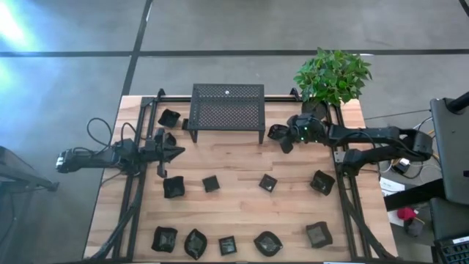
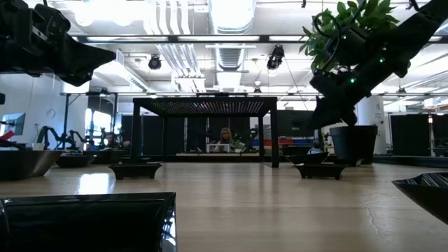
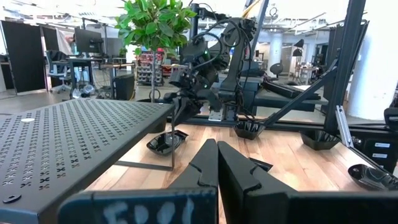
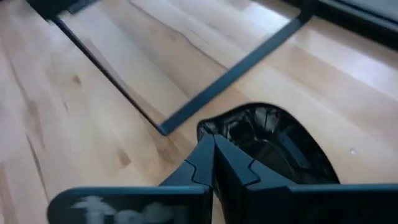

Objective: Pick & Place Mini shaped plates
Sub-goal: Stack the black leaf shaped plate on top of the other black leaf shaped plate

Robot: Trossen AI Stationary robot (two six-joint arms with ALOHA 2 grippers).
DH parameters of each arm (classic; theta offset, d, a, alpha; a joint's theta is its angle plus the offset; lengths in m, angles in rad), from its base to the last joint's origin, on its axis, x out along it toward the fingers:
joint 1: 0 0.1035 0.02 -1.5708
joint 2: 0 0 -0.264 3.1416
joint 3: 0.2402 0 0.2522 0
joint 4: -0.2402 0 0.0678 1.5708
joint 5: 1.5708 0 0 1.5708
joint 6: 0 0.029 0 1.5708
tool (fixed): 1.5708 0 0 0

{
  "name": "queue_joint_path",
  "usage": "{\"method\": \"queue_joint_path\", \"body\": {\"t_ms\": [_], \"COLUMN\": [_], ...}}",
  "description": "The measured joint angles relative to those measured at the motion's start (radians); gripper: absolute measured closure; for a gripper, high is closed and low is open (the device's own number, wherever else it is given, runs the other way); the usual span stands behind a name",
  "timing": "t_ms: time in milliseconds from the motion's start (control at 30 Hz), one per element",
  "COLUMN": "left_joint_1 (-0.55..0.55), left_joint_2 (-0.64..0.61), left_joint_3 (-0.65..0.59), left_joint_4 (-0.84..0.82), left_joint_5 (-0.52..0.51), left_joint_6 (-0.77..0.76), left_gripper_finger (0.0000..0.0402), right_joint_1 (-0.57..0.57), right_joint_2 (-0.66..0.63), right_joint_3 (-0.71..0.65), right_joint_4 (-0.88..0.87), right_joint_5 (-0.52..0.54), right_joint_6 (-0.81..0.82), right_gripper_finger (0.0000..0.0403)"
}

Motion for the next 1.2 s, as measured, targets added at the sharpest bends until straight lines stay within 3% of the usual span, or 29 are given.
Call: {"method": "queue_joint_path", "body": {"t_ms": [633, 900, 1200], "left_joint_1": [0.0, 0.0, 0.0], "left_joint_2": [0.0, 0.0, 0.0], "left_joint_3": [0.0, 0.0, 0.0], "left_joint_4": [-0.005, -0.004, -0.004], "left_joint_5": [0.0, 0.0, 0.0], "left_joint_6": [0.0, 0.001, 0.001], "left_gripper_finger": [0.0401, 0.0401, 0.0401], "right_joint_1": [0.0, 0.0, -0.003], "right_joint_2": [-0.068, 0.027, 0.112], "right_joint_3": [0.0, 0.0, 0.007], "right_joint_4": [-0.001, 0.001, -0.001], "right_joint_5": [0.0, 0.007, 0.14], "right_joint_6": [-0.052, 0.008, 0.053], "right_gripper_finger": [0.0394, 0.0394, 0.0394]}}
